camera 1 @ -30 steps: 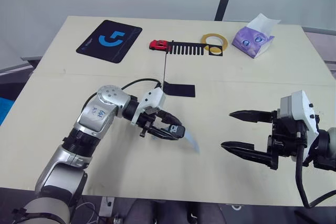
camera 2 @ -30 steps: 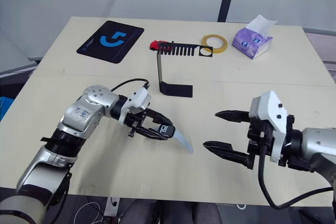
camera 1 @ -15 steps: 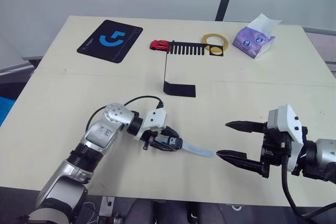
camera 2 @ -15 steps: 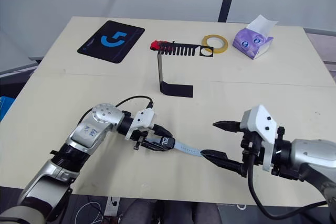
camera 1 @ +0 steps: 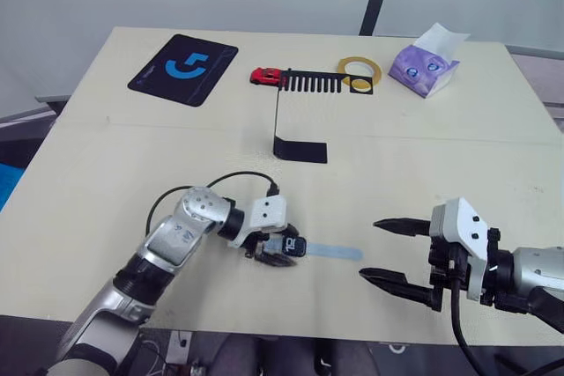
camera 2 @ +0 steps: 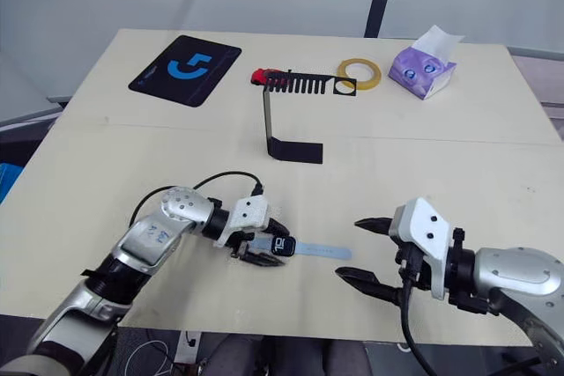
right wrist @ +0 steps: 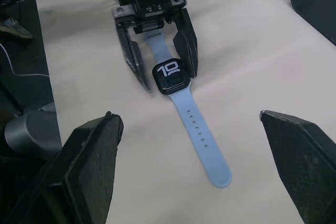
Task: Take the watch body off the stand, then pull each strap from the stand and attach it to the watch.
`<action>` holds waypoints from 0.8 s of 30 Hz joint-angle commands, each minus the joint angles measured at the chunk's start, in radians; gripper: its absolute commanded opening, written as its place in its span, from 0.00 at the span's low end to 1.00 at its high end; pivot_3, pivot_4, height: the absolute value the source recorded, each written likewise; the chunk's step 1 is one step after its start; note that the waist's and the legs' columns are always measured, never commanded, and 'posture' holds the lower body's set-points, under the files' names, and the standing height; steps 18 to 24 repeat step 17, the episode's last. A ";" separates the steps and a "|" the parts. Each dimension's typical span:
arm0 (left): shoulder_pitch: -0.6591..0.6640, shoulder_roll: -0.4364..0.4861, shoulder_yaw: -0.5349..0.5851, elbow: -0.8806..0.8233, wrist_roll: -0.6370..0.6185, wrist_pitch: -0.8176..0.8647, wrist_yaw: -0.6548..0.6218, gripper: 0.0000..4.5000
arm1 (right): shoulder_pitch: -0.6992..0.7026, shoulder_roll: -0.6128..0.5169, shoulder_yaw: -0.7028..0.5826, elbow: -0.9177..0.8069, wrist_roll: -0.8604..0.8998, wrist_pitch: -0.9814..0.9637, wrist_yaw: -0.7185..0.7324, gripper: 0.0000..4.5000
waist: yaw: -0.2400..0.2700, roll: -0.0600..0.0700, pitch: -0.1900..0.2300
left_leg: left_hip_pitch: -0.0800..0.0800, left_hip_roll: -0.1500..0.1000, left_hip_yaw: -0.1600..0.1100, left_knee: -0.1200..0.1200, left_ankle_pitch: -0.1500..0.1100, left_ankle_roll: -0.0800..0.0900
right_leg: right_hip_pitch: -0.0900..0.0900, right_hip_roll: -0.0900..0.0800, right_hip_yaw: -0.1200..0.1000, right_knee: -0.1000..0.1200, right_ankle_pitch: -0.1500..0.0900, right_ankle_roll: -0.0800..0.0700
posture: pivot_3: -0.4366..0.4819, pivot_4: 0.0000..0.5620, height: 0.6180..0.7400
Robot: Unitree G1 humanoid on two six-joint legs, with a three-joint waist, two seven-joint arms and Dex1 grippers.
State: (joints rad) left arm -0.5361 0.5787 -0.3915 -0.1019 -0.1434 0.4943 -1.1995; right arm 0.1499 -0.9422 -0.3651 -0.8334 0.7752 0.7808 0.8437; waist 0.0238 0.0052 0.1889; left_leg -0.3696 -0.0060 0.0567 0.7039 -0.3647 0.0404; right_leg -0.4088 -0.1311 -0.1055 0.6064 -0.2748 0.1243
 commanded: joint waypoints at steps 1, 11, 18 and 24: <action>0.027 0.132 0.162 -0.079 -0.158 0.105 -0.107 0.98 | 0.030 -0.026 -0.047 -0.005 -0.008 -0.035 0.039 1.00 | -0.003 0.000 0.000 | 0.000 0.000 0.000 0.000 0.000 0.000 | 0.000 0.000 0.000 0.000 0.000 0.000 | 0.48 0.27 0.98; 0.144 0.574 0.521 -0.004 -0.345 0.090 -0.369 0.98 | 0.141 -0.066 -0.305 0.087 -0.013 -0.069 0.201 1.00 | 0.006 0.000 0.000 | 0.000 0.000 -0.001 0.000 -0.001 0.000 | 0.001 -0.001 -0.001 -0.002 0.000 -0.001 | 0.48 0.27 0.98; 0.173 0.621 0.570 0.084 -0.324 -0.038 -0.346 0.98 | 0.133 -0.090 -0.331 0.133 -0.060 -0.118 0.242 1.00 | 0.001 0.000 0.000 | 0.001 0.000 0.000 -0.002 -0.001 0.000 | 0.000 0.000 0.000 -0.001 -0.001 -0.001 | 0.48 0.27 0.98; 0.173 0.621 0.570 0.084 -0.324 -0.038 -0.346 0.98 | 0.133 -0.090 -0.331 0.133 -0.060 -0.118 0.242 1.00 | 0.001 0.000 0.000 | 0.001 0.000 0.000 -0.002 -0.001 0.000 | 0.000 0.000 0.000 -0.001 -0.001 -0.001 | 0.48 0.27 0.98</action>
